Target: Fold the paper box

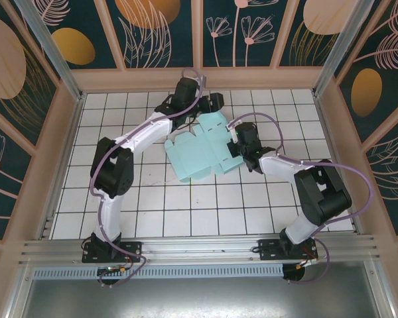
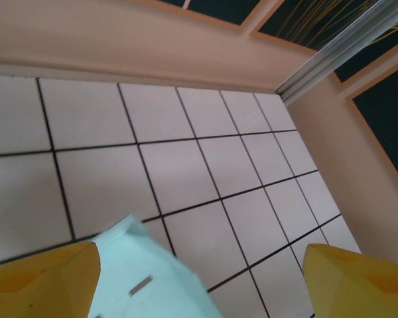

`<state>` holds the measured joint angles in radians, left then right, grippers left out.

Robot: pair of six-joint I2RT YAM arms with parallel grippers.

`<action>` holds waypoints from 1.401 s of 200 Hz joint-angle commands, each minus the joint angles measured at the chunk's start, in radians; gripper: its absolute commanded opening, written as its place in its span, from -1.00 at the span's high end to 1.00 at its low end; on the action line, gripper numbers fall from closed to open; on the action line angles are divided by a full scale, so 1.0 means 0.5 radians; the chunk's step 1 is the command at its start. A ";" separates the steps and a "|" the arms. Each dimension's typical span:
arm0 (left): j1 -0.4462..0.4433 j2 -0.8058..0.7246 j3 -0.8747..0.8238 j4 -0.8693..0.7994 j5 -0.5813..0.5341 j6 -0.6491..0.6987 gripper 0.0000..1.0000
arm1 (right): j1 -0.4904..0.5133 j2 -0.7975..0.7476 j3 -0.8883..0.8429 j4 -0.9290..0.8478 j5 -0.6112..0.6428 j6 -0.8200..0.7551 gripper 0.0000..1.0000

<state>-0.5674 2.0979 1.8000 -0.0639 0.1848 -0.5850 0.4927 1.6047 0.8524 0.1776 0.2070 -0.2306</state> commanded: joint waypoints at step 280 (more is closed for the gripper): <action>0.006 0.568 0.604 -0.262 0.309 0.164 -0.53 | 0.045 -0.064 -0.018 0.024 0.050 -0.079 1.00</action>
<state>-0.5682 2.4004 2.0930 -0.1898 0.3099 -0.5385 0.5060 1.5864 0.8417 0.1776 0.2161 -0.2565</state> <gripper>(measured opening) 0.799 0.051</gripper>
